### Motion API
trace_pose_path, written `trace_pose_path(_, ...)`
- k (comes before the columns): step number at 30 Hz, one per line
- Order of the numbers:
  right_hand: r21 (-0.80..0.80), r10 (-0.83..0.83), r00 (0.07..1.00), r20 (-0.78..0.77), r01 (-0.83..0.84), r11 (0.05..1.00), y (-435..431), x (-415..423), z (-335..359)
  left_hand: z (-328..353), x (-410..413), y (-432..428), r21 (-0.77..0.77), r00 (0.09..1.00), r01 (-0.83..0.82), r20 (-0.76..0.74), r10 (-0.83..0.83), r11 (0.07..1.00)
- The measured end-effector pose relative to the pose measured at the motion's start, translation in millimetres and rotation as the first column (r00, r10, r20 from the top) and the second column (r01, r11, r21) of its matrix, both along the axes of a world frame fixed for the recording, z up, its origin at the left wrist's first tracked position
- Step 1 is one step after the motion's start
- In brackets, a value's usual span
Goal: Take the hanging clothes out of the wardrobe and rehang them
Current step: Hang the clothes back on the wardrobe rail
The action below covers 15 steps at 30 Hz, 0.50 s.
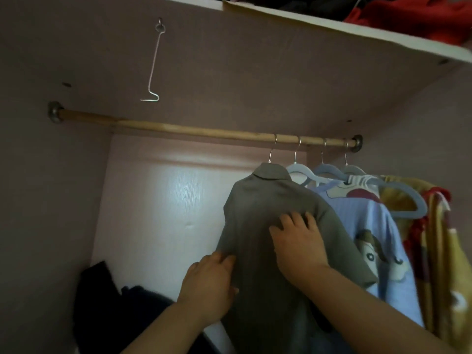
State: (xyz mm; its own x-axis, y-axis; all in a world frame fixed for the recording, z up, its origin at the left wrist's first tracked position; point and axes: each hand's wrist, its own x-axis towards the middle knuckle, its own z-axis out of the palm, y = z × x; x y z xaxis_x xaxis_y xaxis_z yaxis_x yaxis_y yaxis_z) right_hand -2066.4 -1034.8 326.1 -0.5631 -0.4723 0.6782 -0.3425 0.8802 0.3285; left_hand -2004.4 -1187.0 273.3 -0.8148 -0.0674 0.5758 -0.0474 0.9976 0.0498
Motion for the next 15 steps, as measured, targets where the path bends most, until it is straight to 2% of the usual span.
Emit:
trace_pose_path(7,-0.03,0.055,0.943,0.328,-0.048,0.998,28,87,-119,-73,76,14,0.056,0.981,0.085,0.171,-0.093,0.995)
trace_pose_path(15,-0.041,-0.144,0.782,0.606,0.212,0.976,106,252,-249,-188,197,59,0.105,0.869,0.197,0.442,-0.223,0.975)
